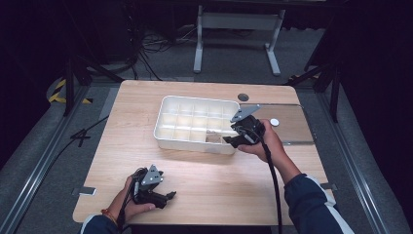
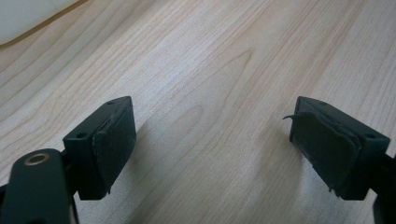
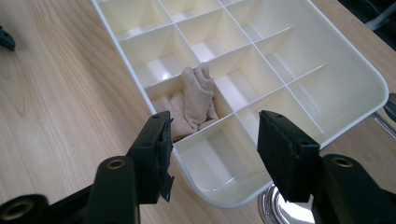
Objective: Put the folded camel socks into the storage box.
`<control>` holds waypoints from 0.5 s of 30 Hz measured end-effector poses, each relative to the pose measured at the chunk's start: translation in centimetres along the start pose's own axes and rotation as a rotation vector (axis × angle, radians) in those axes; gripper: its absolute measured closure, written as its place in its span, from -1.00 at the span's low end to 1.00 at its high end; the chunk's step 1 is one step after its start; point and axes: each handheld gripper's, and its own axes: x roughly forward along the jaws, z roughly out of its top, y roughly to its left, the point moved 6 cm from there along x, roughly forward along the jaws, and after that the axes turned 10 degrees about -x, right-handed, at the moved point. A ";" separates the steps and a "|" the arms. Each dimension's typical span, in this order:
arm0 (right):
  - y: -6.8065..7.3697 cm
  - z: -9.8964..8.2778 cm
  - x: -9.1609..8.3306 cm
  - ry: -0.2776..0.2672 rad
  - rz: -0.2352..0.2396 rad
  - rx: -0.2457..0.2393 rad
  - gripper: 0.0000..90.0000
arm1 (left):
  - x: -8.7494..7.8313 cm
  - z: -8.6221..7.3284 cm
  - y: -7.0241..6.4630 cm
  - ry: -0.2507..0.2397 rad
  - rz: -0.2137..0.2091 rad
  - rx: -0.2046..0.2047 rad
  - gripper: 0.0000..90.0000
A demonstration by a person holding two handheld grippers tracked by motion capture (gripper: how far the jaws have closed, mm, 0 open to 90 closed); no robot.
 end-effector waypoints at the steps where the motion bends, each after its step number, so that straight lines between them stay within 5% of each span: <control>1: 0.1 -0.1 -0.1 -0.007 0.000 -0.004 -0.04 | 0.0 0.0 0.0 0.000 0.001 0.000 -0.67; 15: 0.7 -2.0 -2.1 -0.016 -0.041 -0.042 -0.11 | 0.0 0.0 0.0 0.000 0.002 -0.001 -0.67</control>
